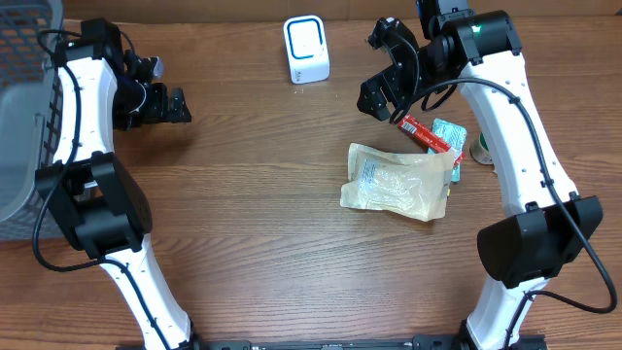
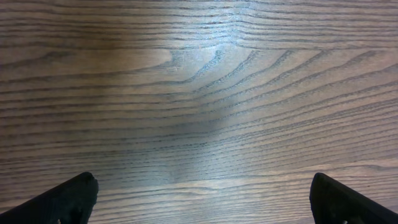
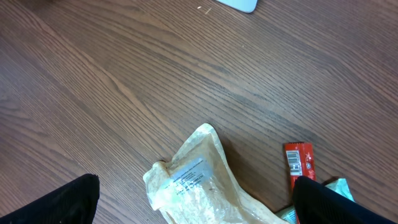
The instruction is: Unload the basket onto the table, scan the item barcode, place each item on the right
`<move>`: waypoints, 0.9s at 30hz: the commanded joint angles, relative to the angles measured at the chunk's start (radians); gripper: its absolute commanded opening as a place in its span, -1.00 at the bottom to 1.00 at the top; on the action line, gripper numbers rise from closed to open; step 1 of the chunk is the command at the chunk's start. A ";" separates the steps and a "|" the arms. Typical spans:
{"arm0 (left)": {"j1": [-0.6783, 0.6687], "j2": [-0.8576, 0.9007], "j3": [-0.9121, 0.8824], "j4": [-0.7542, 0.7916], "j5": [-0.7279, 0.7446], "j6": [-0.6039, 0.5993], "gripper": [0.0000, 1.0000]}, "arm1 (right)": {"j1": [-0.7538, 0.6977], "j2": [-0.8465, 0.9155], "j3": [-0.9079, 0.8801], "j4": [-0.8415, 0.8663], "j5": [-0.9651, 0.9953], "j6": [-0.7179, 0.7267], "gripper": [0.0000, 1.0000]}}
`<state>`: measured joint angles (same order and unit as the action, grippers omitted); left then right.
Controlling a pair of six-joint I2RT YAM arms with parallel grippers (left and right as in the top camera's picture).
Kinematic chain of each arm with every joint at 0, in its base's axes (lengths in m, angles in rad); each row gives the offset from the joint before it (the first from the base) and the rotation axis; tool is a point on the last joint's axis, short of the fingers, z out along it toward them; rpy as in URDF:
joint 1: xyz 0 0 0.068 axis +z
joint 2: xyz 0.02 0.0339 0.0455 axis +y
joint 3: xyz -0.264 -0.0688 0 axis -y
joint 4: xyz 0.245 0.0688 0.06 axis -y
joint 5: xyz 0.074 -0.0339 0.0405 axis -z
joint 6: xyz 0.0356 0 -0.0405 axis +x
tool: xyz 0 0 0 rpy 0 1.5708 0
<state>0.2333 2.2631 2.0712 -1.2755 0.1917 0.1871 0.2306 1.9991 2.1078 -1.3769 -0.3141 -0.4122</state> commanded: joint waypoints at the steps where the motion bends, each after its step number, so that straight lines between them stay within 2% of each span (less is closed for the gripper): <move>1: -0.005 -0.021 0.024 0.001 0.011 0.015 1.00 | -0.003 -0.009 0.012 0.006 -0.001 0.000 1.00; 8: -0.005 -0.021 0.024 0.001 0.011 0.015 1.00 | -0.003 -0.040 0.012 0.047 -0.003 0.002 1.00; 16: -0.005 -0.021 0.024 0.001 0.011 0.016 0.99 | -0.007 -0.273 0.012 0.176 -0.002 0.107 1.00; 27: -0.005 -0.021 0.024 0.001 0.011 0.015 1.00 | -0.037 -0.565 -0.039 0.188 0.006 0.164 1.00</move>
<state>0.2333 2.2631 2.0712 -1.2755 0.1913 0.1871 0.2001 1.4708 2.1033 -1.1896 -0.3099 -0.2787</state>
